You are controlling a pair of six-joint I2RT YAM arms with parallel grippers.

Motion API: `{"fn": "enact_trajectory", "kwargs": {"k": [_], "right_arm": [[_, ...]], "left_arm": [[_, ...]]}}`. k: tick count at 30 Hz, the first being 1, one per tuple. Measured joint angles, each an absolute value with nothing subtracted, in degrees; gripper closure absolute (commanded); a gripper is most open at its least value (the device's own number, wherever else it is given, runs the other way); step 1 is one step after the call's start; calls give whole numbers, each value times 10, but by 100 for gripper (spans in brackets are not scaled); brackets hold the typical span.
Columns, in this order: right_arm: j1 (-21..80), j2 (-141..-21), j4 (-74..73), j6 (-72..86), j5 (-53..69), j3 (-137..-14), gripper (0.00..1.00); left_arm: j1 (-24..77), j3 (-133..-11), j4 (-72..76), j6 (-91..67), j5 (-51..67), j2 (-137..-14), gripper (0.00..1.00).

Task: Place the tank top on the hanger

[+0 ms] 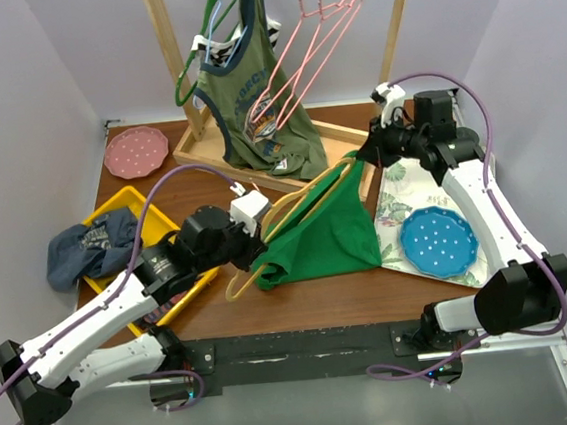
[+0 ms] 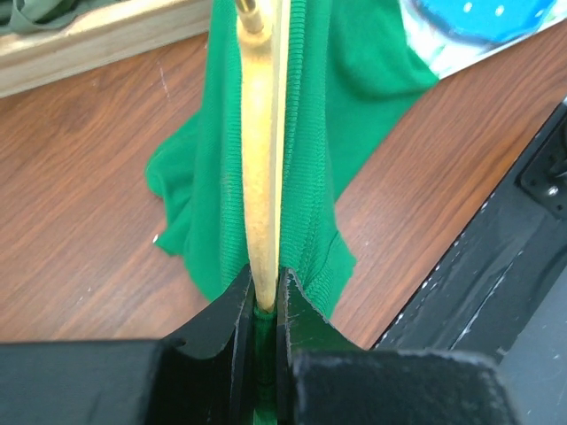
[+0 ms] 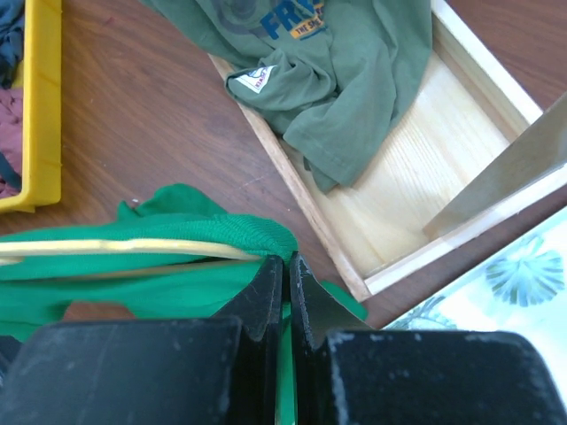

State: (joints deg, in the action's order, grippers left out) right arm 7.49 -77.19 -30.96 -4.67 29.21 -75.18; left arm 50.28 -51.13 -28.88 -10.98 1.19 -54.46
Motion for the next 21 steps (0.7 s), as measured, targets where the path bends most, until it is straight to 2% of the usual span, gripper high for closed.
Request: {"fn": "enact_trajectory", "kwargs": {"k": [9,15,20,21], "right_arm": [[70,-773,-341,-87,406,-772,100],[70,-780,-342,-91,548,-768,88],[72,-782,-360,-112,569,-755,58],[72,-782,-371,-126,564,-755,41]], "left_arm": [[503,-522,-333,-83,13,-586,100],[503,-523,-329,-79,30,-582,100],[503,-523,-322,-79,31,-568,100],[503,-523,-322,-79,29,-564,100]]}}
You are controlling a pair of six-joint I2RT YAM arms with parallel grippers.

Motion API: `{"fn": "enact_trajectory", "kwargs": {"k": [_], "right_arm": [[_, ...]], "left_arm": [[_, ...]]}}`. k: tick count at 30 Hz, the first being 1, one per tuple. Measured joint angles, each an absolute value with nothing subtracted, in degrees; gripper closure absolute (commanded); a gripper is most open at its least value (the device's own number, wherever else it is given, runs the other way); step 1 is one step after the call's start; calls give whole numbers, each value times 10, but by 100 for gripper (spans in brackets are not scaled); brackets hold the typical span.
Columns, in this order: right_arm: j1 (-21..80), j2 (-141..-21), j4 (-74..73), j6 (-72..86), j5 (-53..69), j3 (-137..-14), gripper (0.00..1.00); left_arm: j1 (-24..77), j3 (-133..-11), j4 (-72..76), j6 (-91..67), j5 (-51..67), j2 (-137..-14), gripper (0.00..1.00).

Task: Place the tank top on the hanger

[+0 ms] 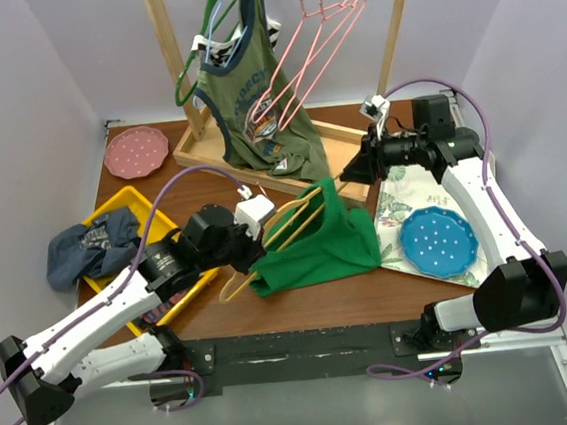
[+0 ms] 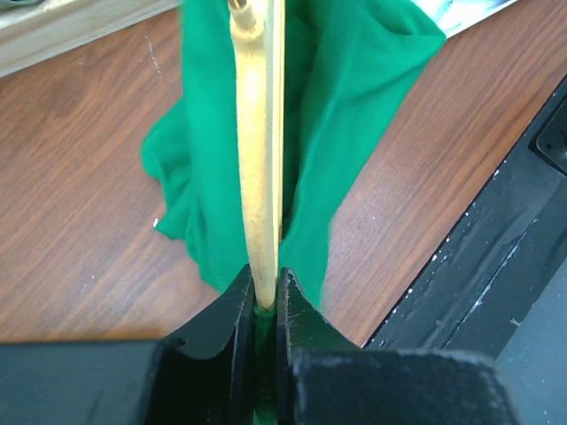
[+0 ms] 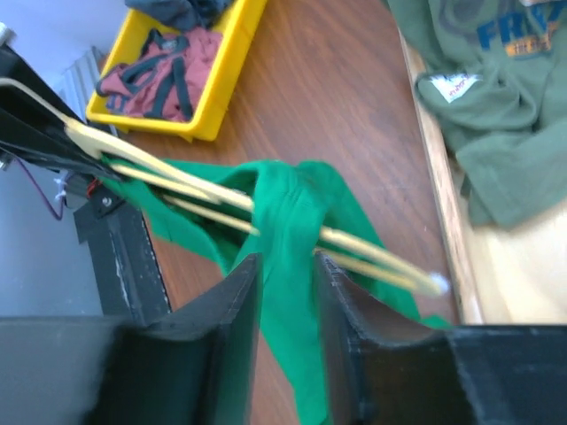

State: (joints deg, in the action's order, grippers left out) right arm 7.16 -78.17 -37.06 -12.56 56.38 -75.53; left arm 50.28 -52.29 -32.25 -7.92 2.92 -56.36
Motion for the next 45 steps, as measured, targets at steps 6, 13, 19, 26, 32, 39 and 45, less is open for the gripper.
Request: {"fn": "enact_trajectory", "kwargs": {"k": [6,13,19,26,32,39,45], "right_arm": [[67,-760,-383,-152,488,-747,3],[52,-669,-302,-140,465,-661,1],[26,-682,-275,-141,501,-578,1],[22,-666,-298,-221,596,-568,1],[31,-667,-495,-494,696,-609,1],[157,-725,-673,-688,707,-717,1],[212,-779,-740,-760,682,-842,1]], "left_arm": [[503,-523,-340,-87,17,-548,100],[437,-522,-387,-115,3,-516,100],[347,-533,-383,-103,30,-522,100],[334,-588,-381,-32,144,-600,100],[335,-567,-399,40,306,-599,100],[374,-542,-396,59,408,-647,100],[449,-540,-396,90,428,-713,100]]}}
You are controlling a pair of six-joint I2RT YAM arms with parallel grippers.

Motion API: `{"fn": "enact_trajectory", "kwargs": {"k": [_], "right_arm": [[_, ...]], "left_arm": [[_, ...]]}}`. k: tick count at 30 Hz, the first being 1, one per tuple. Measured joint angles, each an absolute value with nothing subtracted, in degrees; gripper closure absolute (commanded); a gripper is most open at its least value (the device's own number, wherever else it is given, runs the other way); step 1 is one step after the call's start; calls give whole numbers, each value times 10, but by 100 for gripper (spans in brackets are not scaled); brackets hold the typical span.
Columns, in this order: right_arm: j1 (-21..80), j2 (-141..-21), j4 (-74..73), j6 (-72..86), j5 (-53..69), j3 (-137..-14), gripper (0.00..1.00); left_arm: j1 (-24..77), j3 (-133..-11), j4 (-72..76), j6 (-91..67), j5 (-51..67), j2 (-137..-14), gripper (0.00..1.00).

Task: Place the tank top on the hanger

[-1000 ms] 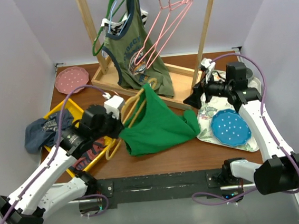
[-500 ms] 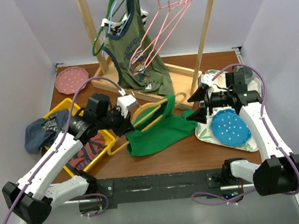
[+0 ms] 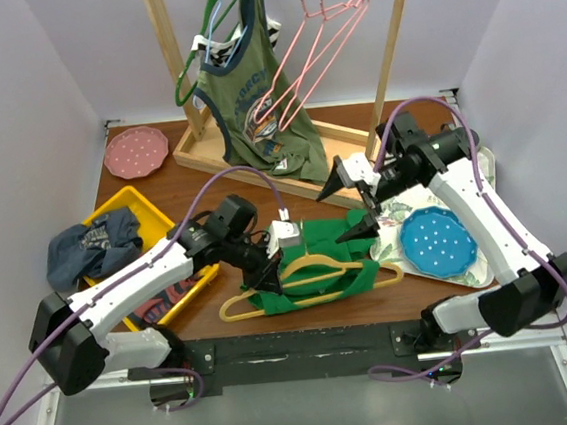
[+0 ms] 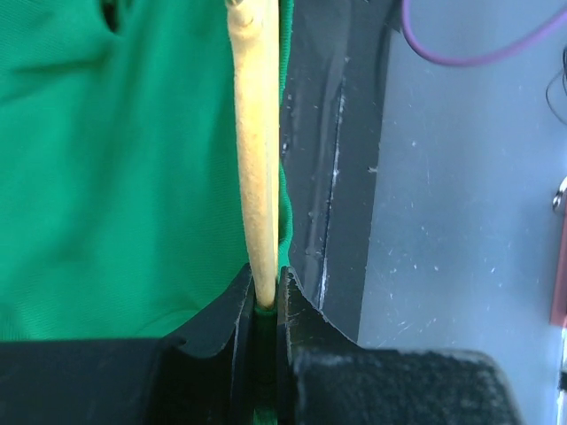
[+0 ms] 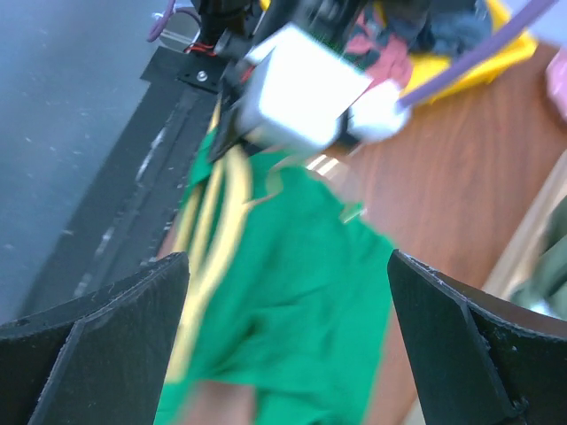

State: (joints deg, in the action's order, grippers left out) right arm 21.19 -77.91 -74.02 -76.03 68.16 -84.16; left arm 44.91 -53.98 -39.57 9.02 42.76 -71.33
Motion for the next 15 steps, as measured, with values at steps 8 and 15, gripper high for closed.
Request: {"fn": "enact_trajectory", "kwargs": {"k": [8,15], "right_arm": [[289,-862,-757,-786,677,-904,1],[319,-866,-739,-696,670,-880,13]], "left_arm": [[455,-538,-394,116,433,-702,100],[462,-538,-394,116,428,-700,100]]}}
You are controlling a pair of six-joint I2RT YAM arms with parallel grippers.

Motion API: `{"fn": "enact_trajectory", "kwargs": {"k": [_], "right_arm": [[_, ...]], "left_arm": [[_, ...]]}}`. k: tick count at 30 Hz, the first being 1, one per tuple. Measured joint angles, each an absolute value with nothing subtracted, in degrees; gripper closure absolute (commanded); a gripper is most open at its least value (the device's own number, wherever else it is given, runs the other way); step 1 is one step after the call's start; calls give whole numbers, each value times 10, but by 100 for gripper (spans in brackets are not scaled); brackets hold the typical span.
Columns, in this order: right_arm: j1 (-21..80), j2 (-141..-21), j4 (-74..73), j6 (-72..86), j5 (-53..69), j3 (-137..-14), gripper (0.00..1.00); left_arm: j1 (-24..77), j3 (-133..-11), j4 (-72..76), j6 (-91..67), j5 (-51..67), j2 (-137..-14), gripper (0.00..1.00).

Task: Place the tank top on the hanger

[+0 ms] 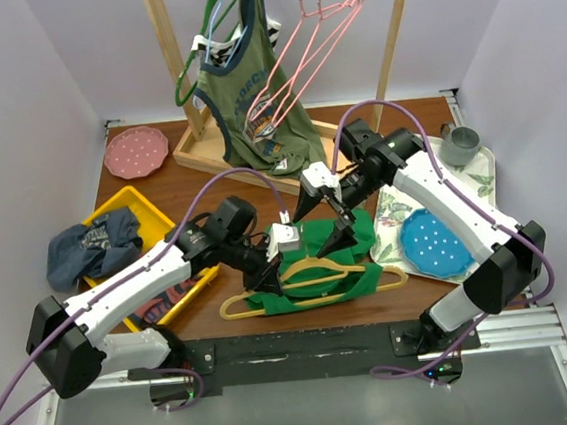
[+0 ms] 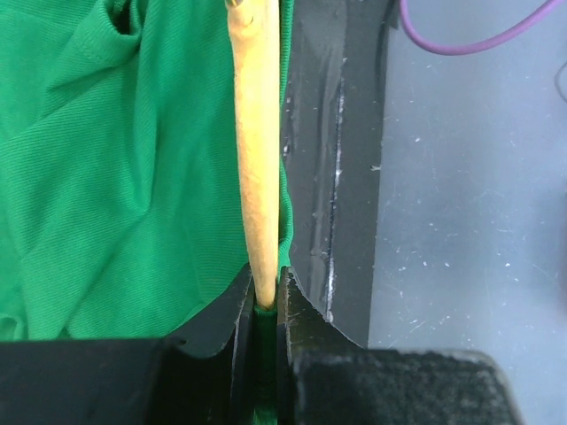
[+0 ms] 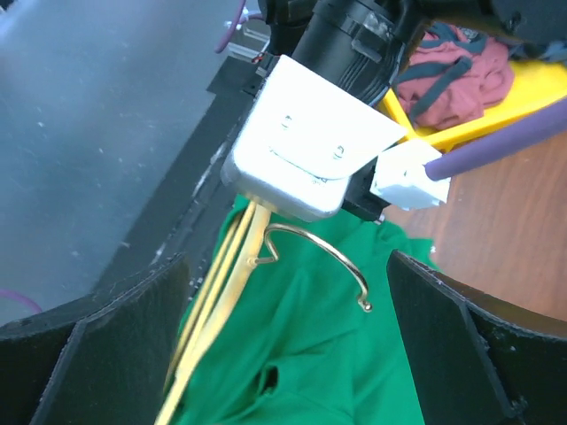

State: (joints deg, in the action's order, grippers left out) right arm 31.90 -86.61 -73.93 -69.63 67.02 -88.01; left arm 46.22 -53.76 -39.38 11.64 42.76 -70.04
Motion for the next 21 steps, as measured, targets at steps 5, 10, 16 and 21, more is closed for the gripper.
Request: {"fn": "enact_trajectory", "kwargs": {"k": [5,10,16,21], "right_arm": [[335,-853,-698,-632,664,-840,73],[342,-843,-648,-551,646,-815,91],[341,-816,-578,-454,625,-793,84],[342,-815,-544,-405,623,-792,1]], "left_arm": [[463,-538,-393,116,389,-692,100],[467,-537,-387,112,363,-687,100],[466,-536,-376,100,341,-677,100],[466,-535,-364,84,328,-660,100]]}}
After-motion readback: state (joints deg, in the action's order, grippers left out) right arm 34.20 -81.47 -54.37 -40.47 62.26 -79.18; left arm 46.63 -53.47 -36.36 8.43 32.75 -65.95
